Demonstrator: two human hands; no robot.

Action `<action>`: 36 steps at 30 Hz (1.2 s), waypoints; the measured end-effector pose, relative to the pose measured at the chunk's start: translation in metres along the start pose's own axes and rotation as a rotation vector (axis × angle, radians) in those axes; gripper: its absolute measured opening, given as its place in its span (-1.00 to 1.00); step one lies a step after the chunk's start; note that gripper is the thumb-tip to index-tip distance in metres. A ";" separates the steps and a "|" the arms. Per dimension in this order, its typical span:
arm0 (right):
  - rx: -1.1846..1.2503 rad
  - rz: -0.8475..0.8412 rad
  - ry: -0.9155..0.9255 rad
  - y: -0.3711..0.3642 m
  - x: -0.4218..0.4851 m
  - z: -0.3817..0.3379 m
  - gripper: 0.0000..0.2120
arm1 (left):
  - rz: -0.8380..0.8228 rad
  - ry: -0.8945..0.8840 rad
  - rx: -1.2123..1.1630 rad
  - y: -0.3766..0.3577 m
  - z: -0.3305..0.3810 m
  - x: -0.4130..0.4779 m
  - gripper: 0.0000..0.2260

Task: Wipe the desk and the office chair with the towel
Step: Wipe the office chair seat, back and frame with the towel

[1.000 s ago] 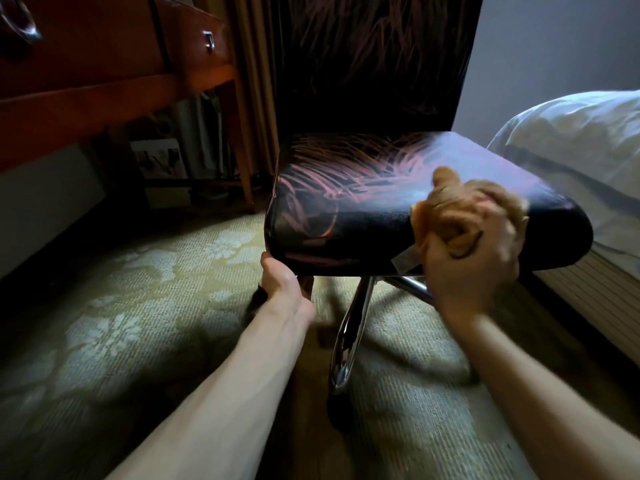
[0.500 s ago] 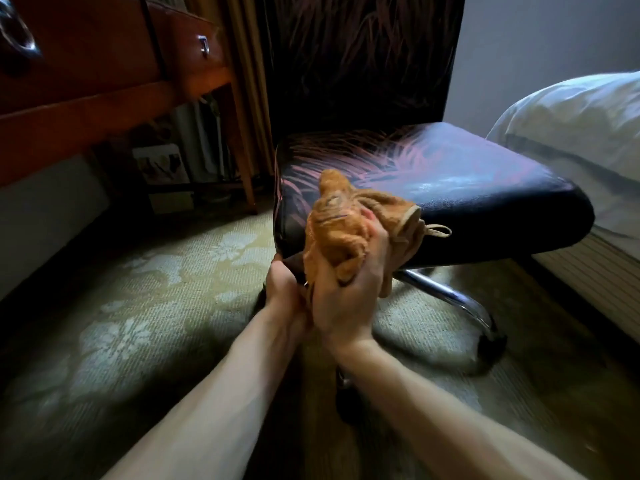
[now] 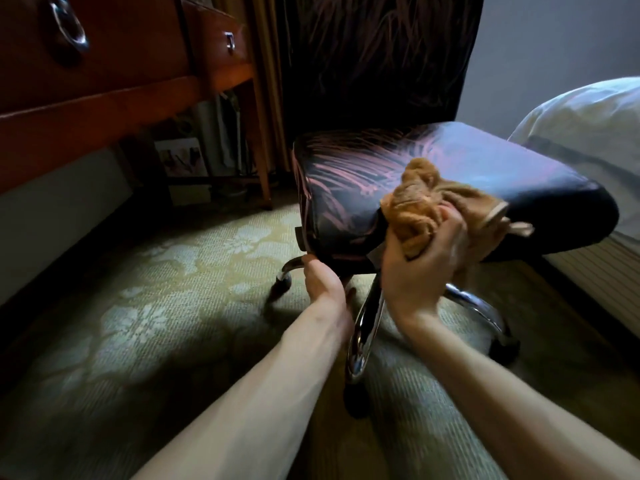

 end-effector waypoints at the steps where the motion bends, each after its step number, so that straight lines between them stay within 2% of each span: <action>1: 0.074 0.013 -0.054 -0.004 -0.004 -0.006 -0.48 | 0.004 -0.002 0.008 -0.001 -0.003 0.000 -0.54; 3: 0.210 0.006 -0.172 -0.014 -0.014 -0.023 -0.46 | -0.026 -0.036 0.034 -0.003 -0.006 0.001 -0.62; 5: 0.309 -0.088 -0.244 -0.025 -0.027 -0.035 -0.50 | -0.121 -0.055 0.044 -0.011 -0.008 0.003 -0.67; 9: 0.398 -0.222 -0.358 -0.021 -0.027 -0.041 -0.67 | -0.162 0.018 0.073 -0.014 -0.012 -0.010 -0.69; 11: 0.422 -0.214 -0.393 -0.009 -0.015 -0.039 -0.64 | -0.226 0.104 0.047 -0.009 -0.011 -0.016 -0.65; 13: 0.459 -0.120 -0.345 0.010 0.003 -0.042 -0.70 | -0.230 0.185 0.025 0.002 -0.002 -0.016 -0.58; 14: 0.463 -0.042 -0.303 0.022 0.014 -0.042 -0.76 | -0.188 0.184 0.067 0.010 0.004 -0.012 -0.55; 16: 0.418 0.096 -0.221 0.044 0.039 -0.037 -0.76 | -0.104 0.167 0.161 0.020 0.014 -0.005 -0.55; 18: 0.299 0.130 -0.158 0.055 0.062 -0.024 -0.73 | -0.127 0.116 0.201 0.017 0.023 -0.006 -0.61; 21: -0.087 -0.056 -0.120 0.049 0.075 0.010 -0.49 | -0.206 0.096 0.202 0.010 0.023 -0.011 -0.61; 23: -0.276 -0.196 -0.096 0.038 0.064 0.029 -0.45 | -0.229 0.082 0.226 0.010 0.022 -0.010 -0.60; 25: -0.286 -0.254 -0.061 0.031 0.053 0.036 -0.38 | -0.247 0.071 0.265 0.012 0.023 -0.008 -0.58; 28: -0.199 -0.201 -0.054 0.030 0.043 0.022 -0.35 | -0.299 0.101 0.288 0.014 0.022 -0.003 -0.56; 30: -0.162 -0.188 0.043 0.026 0.028 0.007 -0.37 | -0.343 0.139 0.302 0.011 0.019 -0.003 -0.54; 32: -0.158 -0.255 0.165 0.012 0.008 -0.010 -0.36 | -0.384 0.170 0.315 0.010 0.018 0.001 -0.55; 34: -0.145 -0.329 0.239 -0.004 -0.014 -0.025 -0.33 | -0.434 0.192 0.319 0.013 0.019 0.002 -0.66; 36: -0.125 -0.369 0.315 -0.019 -0.033 -0.042 -0.35 | -0.485 0.165 0.236 0.010 0.015 -0.002 -0.88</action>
Point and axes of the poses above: each hand's wrist, its own x-axis towards the middle knuckle, its own y-axis out of the back of the hand, z = x × y, the point moved 7 cm from there along x, towards the middle knuckle, and after that the axes turned 4 degrees about -x, right-handed, at the moved point
